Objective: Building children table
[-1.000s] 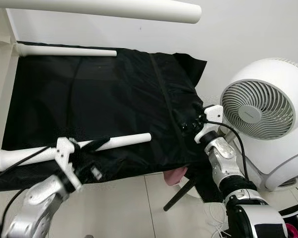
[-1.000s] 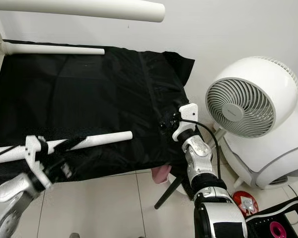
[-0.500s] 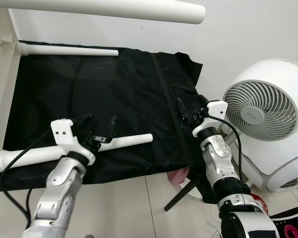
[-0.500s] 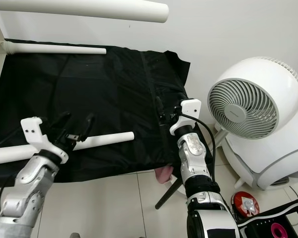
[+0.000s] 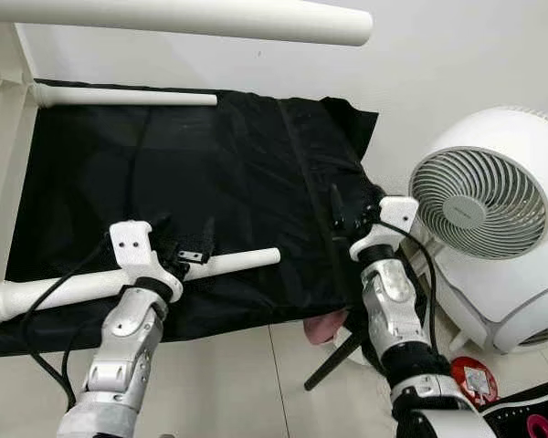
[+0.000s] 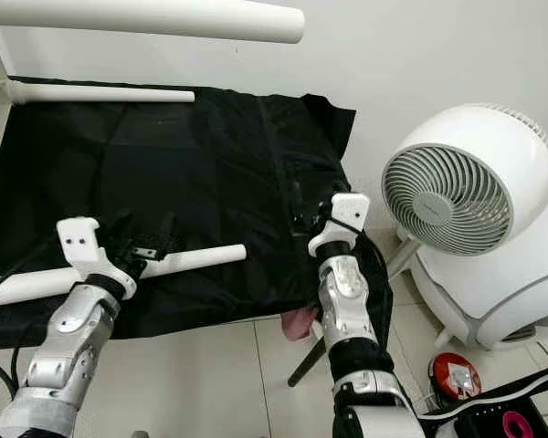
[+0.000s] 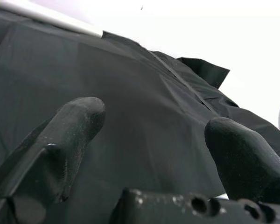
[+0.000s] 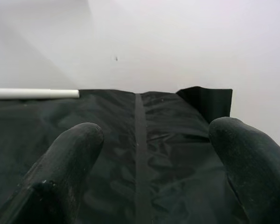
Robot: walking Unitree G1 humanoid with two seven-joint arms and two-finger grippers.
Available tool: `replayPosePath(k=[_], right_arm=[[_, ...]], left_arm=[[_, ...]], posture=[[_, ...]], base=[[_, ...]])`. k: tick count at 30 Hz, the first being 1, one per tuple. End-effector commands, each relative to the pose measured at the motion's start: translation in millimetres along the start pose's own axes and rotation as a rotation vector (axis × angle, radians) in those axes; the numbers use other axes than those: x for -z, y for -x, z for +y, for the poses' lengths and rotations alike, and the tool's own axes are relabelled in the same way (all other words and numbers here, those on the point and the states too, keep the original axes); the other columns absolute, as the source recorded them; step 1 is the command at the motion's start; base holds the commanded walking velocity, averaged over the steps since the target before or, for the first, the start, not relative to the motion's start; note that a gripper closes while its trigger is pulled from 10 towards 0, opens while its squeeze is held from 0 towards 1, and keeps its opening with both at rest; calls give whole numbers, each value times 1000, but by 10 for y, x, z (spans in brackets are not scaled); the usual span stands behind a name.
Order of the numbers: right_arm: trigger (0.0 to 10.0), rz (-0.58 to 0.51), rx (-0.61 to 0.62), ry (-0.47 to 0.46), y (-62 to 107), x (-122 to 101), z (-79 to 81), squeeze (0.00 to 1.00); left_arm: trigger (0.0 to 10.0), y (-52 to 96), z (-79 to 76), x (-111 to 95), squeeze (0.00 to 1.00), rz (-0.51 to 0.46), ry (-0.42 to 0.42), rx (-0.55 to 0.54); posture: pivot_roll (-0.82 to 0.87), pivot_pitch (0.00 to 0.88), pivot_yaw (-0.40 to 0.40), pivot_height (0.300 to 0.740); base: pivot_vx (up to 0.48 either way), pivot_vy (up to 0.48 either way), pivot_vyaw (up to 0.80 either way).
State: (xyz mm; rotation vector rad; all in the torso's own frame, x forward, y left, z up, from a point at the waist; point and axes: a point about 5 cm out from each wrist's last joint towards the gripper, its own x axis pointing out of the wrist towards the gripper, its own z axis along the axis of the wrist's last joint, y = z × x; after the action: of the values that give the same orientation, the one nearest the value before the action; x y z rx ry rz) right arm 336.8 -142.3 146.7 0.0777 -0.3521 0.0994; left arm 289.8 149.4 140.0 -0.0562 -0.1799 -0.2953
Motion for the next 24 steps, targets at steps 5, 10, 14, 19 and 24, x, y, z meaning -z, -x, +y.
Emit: replayPosePath(k=[5,10,14,19,24], right_arm=[[10000,-3,32,24,-23,-32,-1,0],[10000,8,40,38,-60,-42,-10,0],[10000,2,36,47,-98,-76,-8,0],[10000,-10,44,59,-112,-102,-34,0],[10000,2,44,62,-80,-74,-45,0]], left_arm=[[10000,-64,103,-23,0,-13,-24,-208],[10000,-104,128,-77,0,-32,-52,-206],[10000,-135,212,-103,0,-38,-113,-223],[10000,-150,310,-152,0,-54,-144,-301],[10000,-128,293,-114,0,-37,-127,-316]], posture=[[69,0,-99,740],[68,0,-108,740],[67,0,-109,740],[61,0,-90,740],[59,0,-75,740]], base=[[0,0,0],[0,0,0],[0,0,0],[0,0,0],[0,0,0]])
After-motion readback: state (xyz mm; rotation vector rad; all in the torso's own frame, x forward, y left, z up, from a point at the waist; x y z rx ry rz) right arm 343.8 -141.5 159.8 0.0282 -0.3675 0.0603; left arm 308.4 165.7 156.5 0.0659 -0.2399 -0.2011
